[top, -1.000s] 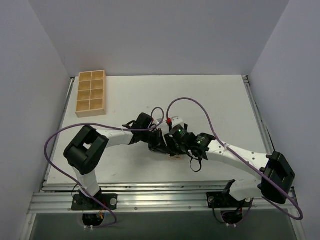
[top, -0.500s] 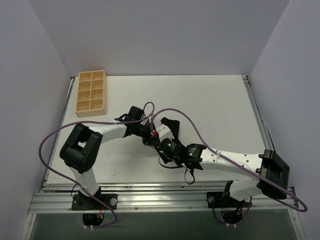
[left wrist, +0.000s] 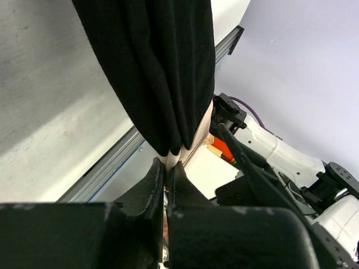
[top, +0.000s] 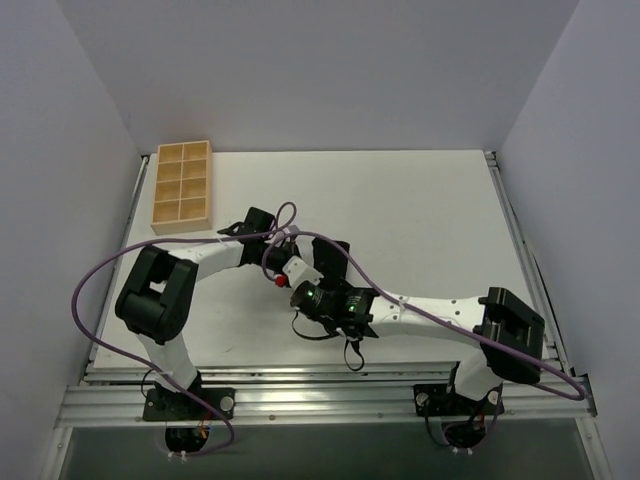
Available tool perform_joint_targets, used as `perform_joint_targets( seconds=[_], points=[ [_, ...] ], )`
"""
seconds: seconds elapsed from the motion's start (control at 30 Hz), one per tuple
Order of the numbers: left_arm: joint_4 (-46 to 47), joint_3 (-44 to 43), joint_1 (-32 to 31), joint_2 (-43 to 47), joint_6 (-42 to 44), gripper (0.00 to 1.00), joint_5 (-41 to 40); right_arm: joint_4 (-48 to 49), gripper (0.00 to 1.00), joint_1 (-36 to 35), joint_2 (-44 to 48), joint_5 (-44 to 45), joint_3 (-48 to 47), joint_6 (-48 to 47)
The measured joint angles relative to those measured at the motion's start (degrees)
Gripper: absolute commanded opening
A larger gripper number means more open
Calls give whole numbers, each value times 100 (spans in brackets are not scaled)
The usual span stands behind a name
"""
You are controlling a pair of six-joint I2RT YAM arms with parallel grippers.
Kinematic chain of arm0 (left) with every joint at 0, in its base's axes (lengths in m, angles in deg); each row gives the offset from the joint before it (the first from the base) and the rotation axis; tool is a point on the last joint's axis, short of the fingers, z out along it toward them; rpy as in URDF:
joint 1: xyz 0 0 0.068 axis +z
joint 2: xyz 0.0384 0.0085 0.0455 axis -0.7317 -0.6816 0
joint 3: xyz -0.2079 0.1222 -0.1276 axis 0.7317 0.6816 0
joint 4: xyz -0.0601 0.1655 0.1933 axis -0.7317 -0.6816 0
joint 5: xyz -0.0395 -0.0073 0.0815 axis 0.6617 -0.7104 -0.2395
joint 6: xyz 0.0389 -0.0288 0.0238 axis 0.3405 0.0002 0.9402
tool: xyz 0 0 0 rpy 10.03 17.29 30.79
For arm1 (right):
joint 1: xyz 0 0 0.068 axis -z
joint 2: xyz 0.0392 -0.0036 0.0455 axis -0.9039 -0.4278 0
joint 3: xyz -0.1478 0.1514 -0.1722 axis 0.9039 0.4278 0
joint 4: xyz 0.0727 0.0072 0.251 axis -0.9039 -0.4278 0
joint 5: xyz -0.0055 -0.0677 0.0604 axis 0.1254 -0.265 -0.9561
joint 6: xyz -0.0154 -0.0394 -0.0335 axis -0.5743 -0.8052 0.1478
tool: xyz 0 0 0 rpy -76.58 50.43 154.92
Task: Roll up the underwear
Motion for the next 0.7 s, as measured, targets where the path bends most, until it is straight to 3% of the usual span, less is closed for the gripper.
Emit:
perform_joint_targets(
  seconds=[0.47,0.7],
  points=[
    [-428,-63,85,-2,166,2,234,103,50,-201,-680,431,-96,-798],
    [-586,-63,160,-2,223,2,341,256,31,-201,-907,544,-96,-1034]
  ],
)
